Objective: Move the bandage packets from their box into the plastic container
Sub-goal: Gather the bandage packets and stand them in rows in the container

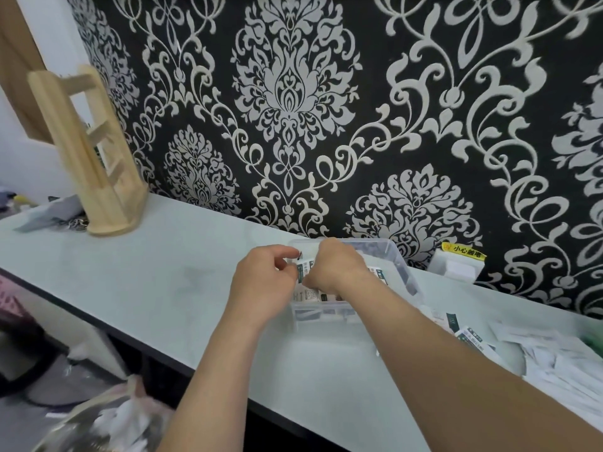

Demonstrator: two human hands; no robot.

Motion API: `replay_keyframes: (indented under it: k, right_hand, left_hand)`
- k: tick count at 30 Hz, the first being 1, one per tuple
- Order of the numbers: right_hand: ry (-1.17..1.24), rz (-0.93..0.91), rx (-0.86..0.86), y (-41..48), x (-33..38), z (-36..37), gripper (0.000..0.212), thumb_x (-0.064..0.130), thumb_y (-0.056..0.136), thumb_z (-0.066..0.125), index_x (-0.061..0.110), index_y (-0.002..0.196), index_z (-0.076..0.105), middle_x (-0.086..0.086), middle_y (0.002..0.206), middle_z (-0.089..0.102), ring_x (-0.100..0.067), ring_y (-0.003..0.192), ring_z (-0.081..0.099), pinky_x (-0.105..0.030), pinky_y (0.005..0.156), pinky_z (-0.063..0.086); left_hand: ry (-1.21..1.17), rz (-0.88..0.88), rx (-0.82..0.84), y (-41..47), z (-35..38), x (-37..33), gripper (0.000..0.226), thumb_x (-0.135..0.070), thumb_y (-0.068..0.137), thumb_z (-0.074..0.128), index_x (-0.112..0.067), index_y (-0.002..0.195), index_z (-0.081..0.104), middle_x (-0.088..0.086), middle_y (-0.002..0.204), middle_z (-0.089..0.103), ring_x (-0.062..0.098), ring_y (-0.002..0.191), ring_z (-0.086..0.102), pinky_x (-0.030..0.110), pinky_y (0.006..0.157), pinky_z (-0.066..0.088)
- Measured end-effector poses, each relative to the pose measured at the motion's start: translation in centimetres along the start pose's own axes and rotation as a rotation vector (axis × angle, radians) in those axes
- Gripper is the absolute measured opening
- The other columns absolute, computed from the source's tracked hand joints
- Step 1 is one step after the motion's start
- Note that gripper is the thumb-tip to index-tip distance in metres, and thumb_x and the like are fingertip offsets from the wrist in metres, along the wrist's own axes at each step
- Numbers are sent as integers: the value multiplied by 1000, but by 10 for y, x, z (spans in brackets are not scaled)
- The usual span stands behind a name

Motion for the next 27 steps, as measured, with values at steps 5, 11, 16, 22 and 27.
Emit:
replay_keyframes:
  k: [5,11,16,22,27]
  right_hand:
    - [21,-7,7,3,-2,5,12,14,78,66,11,88,62,-6,83,71,-23,83,70,-28,62,52]
    - [110,-15,-55,-2,-13,-14,11,0,79,52,5,81,61,-12,88,69,-26,75,65,-31,60,53]
    - [407,-96,-199,-28,-32,-54,24,1,86,53,13,96,70,-7,93,73,-27,85,70,-41,79,58]
    - [565,-85,-372,-68,-102,-90,29,2,86,58,28,77,67,-1,86,73,-16,83,64,-33,82,53]
    - [363,24,-286,-86,-166,-87,22,8,88,56,26,92,69,5,78,65,-13,65,56,-26,64,44]
  left_hand:
    - [6,17,-14,1,-1,1,25,-14,89,58,-25,107,71,-5,85,64,20,77,62,27,74,47]
    - [7,92,-89,-1,-7,-5,26,-14,91,55,-27,108,70,-6,94,66,9,72,59,26,72,45]
    - [-77,419,-184,-15,-7,-40,27,-6,90,57,-26,97,75,-17,88,63,6,73,57,18,68,46]
    - [-144,633,33,-56,39,-89,23,-12,82,58,-23,88,77,-13,72,69,10,60,61,26,59,50]
    - [340,652,506,-82,112,-99,33,-14,86,52,-31,106,72,-6,96,73,15,90,64,31,83,52]
Point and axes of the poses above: each hand's wrist, its own y-axis towards the middle knuckle, its own z-axis out of the palm, x = y × z, the point moved 5 cm from there along y, towards the middle knuckle
